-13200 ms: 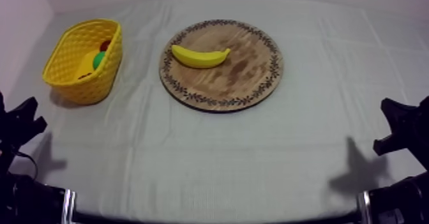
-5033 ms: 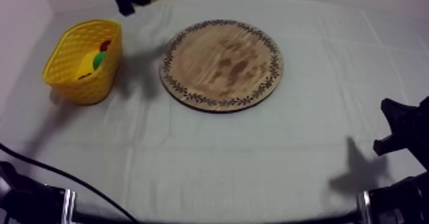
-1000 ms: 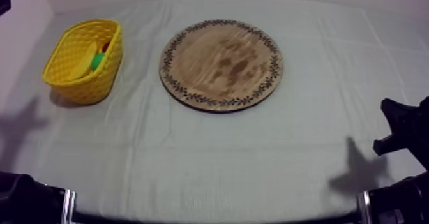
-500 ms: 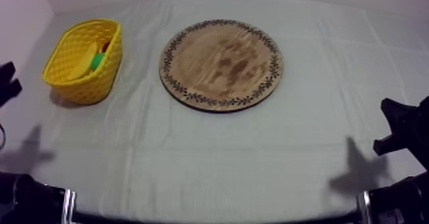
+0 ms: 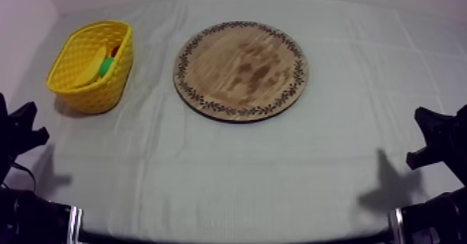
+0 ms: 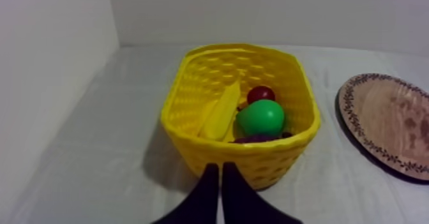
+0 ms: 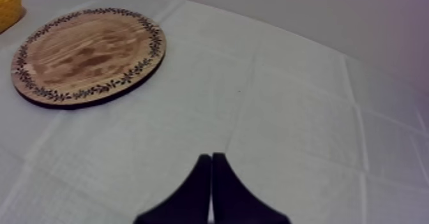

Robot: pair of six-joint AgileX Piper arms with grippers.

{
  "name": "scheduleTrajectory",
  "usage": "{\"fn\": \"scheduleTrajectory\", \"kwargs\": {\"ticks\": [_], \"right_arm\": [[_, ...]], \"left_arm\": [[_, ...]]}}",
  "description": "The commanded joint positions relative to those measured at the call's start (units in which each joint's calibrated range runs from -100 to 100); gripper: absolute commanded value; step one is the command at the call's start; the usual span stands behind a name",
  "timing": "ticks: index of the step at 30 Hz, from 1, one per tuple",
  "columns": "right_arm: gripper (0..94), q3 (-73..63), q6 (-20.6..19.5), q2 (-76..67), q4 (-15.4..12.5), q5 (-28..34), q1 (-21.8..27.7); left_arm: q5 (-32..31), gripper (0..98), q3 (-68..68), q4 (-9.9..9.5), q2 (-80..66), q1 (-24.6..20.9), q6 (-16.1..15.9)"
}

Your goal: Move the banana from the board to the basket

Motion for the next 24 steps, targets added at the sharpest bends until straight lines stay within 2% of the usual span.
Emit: {"fn": "scheduleTrajectory", "kwargs": {"ticks": [1,14,24], "right_arm": [[0.3,-0.03,-0.01,0.00,0.00,-0.01,0.00],[0.3,-0.03,0.01,0.00,0.00,-0.01,0.00],[0.3,-0.03,-0.01,0.00,0.00,-0.01,0.00]], "left_arm": [[-0.05,0.0,1.41,-0.16,-1.37,0.09,-0.03],[0.18,0.0,2.83,-0.35,-2.63,0.12,-0.27],[-0.16,0.0,2.95,-0.42,-2.64,0.12,1.06]]}}
